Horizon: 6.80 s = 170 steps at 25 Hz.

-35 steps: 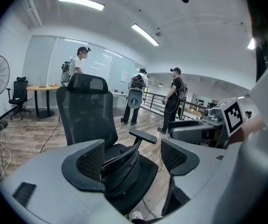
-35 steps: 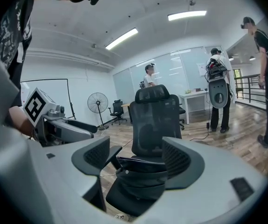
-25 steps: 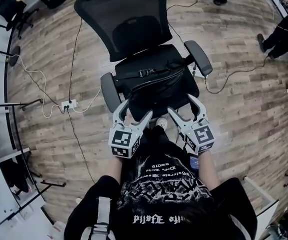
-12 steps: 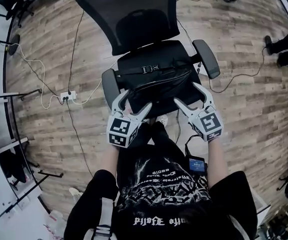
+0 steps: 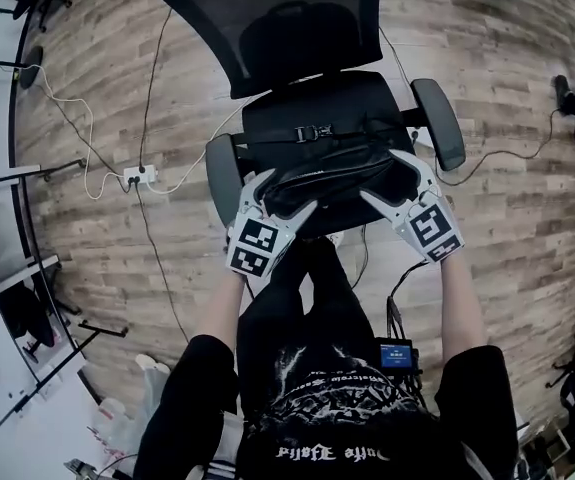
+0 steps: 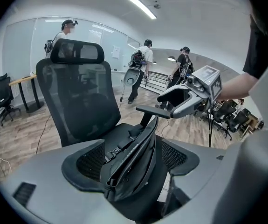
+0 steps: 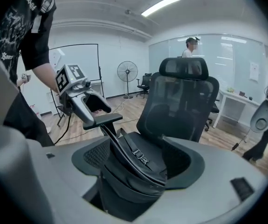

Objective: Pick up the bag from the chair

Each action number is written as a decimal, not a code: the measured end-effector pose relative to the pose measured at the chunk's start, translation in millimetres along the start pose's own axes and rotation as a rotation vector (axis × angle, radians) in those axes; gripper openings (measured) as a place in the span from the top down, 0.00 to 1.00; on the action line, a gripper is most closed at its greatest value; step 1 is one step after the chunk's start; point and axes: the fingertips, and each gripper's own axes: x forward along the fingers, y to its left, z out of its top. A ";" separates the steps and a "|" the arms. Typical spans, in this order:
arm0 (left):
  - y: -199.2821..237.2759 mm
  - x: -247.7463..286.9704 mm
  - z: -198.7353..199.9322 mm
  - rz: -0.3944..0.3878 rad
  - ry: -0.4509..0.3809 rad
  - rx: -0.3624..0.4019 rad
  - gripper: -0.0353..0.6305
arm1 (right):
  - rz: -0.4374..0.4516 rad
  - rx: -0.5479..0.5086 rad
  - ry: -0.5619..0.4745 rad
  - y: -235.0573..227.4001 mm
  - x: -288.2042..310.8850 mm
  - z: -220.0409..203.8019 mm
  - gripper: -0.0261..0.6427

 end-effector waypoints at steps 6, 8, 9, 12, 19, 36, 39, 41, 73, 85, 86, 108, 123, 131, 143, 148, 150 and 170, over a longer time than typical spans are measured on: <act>18.7 37.3 -25.6 -0.011 0.058 -0.011 0.37 | 0.048 -0.025 0.036 -24.8 30.6 -31.8 0.44; 26.9 45.0 -32.5 -0.008 0.065 -0.038 0.37 | 0.040 -0.017 0.046 -37.3 37.3 -44.5 0.44; 30.3 48.0 -36.7 -0.003 0.063 -0.057 0.37 | 0.036 -0.019 0.056 -42.7 40.1 -52.1 0.44; 32.7 55.5 -52.3 0.008 0.047 -0.118 0.37 | 0.030 -0.039 0.102 -53.4 46.7 -79.3 0.40; 42.6 73.3 -74.5 0.070 0.015 -0.221 0.37 | 0.085 0.062 0.063 -64.8 59.6 -104.3 0.39; 50.5 123.3 -88.4 -0.049 -0.065 -0.270 0.37 | 0.200 0.094 0.073 -62.7 109.2 -156.6 0.39; 54.6 129.2 -84.4 -0.059 -0.094 -0.274 0.37 | 0.200 0.098 0.061 -66.3 117.8 -159.2 0.39; 55.3 132.1 -85.6 -0.063 -0.100 -0.266 0.37 | 0.215 0.106 0.057 -66.9 122.1 -159.4 0.39; 66.2 81.5 -69.4 0.012 -0.035 -0.305 0.80 | 0.081 0.352 -0.003 -26.2 83.8 -114.4 0.71; 33.2 21.7 -39.2 -0.023 -0.051 -0.301 0.80 | -0.009 0.341 0.005 1.3 24.5 -70.6 0.71; 30.0 17.7 -35.1 -0.029 -0.056 -0.297 0.81 | -0.016 0.336 0.004 1.7 18.9 -66.7 0.71; -34.3 -93.1 19.9 -0.098 -0.095 -0.160 0.81 | -0.142 0.359 -0.057 68.3 -95.5 6.4 0.71; -46.6 -153.1 45.7 -0.088 -0.130 -0.108 0.81 | -0.209 0.314 -0.096 100.8 -135.2 56.1 0.71; -55.5 -176.3 60.2 -0.100 -0.178 -0.105 0.81 | -0.239 0.262 -0.124 108.3 -159.5 82.8 0.71; -54.9 -217.0 98.7 -0.057 -0.225 -0.030 0.81 | -0.264 0.214 -0.218 113.6 -183.9 129.1 0.71; -48.6 -235.5 107.5 -0.044 -0.256 -0.018 0.81 | -0.264 0.179 -0.244 118.0 -186.2 150.6 0.71; -49.1 -241.9 111.5 -0.038 -0.266 -0.007 0.81 | -0.263 0.172 -0.257 119.2 -189.3 156.6 0.71; -62.2 -291.7 160.4 0.028 -0.369 0.110 0.81 | -0.321 0.096 -0.381 119.5 -225.2 204.8 0.71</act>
